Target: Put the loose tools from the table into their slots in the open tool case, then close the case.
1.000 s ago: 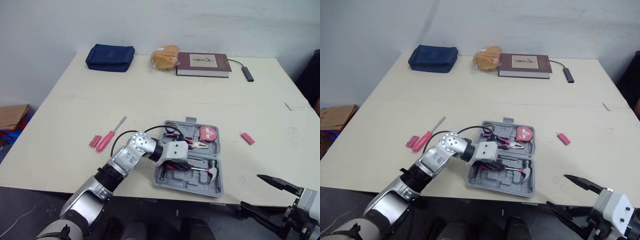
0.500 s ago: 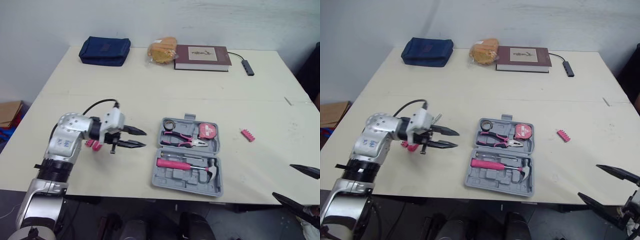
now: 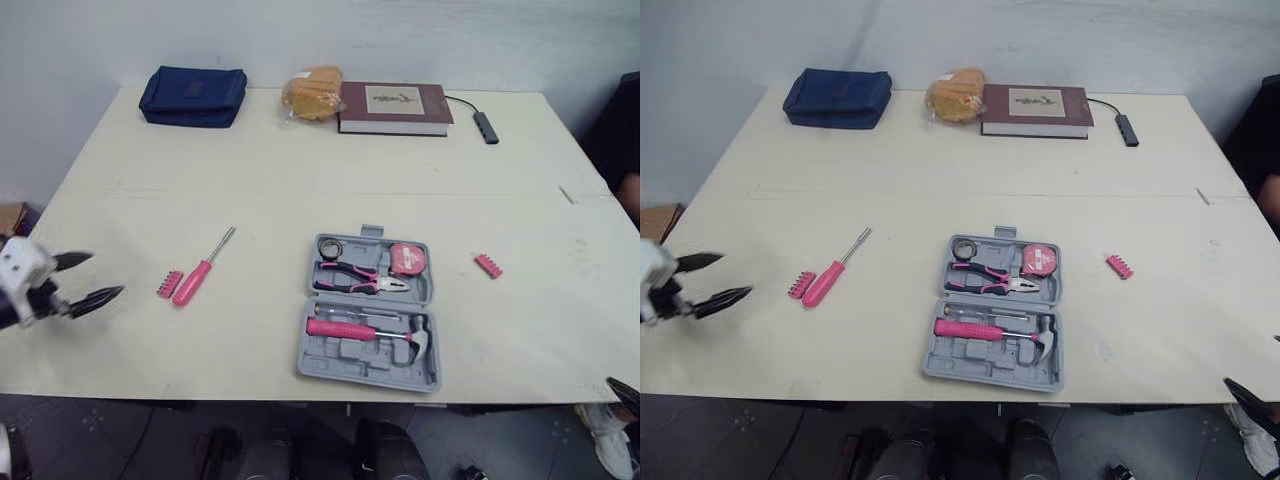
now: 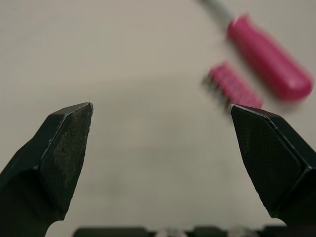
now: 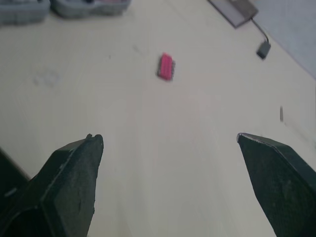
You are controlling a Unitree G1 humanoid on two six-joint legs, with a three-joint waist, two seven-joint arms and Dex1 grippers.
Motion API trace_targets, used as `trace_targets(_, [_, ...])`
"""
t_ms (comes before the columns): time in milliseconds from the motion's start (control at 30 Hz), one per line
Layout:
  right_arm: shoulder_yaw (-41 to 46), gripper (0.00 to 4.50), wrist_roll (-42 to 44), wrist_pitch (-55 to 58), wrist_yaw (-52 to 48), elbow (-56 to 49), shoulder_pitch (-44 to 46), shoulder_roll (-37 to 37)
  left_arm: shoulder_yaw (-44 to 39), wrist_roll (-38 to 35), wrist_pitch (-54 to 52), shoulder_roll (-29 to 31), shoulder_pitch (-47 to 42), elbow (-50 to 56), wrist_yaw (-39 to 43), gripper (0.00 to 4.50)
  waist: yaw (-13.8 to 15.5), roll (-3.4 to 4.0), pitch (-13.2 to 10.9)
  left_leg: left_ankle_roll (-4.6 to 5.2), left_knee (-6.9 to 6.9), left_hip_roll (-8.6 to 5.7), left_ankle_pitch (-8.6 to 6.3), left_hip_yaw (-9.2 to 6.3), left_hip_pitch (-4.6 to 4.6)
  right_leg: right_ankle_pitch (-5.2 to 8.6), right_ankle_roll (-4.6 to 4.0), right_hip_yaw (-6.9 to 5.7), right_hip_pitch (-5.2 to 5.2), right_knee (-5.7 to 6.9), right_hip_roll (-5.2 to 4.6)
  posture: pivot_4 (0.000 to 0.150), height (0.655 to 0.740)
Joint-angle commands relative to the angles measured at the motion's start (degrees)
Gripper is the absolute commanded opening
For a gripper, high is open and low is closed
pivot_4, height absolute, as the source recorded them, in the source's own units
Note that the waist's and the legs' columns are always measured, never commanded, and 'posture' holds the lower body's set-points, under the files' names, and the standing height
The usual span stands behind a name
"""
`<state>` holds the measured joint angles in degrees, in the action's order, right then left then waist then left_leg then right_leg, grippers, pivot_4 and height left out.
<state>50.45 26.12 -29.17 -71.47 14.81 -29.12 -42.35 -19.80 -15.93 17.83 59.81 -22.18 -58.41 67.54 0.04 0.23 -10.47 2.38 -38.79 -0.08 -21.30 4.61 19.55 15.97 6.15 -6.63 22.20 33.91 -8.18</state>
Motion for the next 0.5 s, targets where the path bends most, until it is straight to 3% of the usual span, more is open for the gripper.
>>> trace_targets(33, [0.9,4.5,0.8,-2.6,-0.4,2.4,-0.4,-1.1,-2.7,-1.3,1.3,1.3,0.4,-1.1,-0.5,4.48,0.5,0.02,0.0,0.01,-0.02,-0.02,-0.01,0.0,0.0,0.0,0.0,-0.01,0.0,0.0,-0.06,0.15,0.74])
trace_targets(233, [-2.0,4.5,2.6,-0.5,2.3,-3.6,0.0,1.0,-4.9,-3.3,-1.2,-0.6,2.0,2.8,-1.2,4.48,0.8,0.04,-0.1,-0.28,-0.16,-0.12,-0.06,0.11,0.1,-0.04,0.07,0.06,0.2,0.11,-0.27,0.15,0.74])
trace_targets(500, [-13.5,4.5,8.7,14.4,10.3,-33.0,-0.5,3.3,-3.3,-7.3,-15.7,-7.5,8.5,27.3,-3.7,4.48,0.4,0.25,-0.2,-0.38,-0.1,-0.09,-0.01,0.26,0.1,-0.03,0.04,0.23,0.38,0.32,-0.23,0.15,0.74])
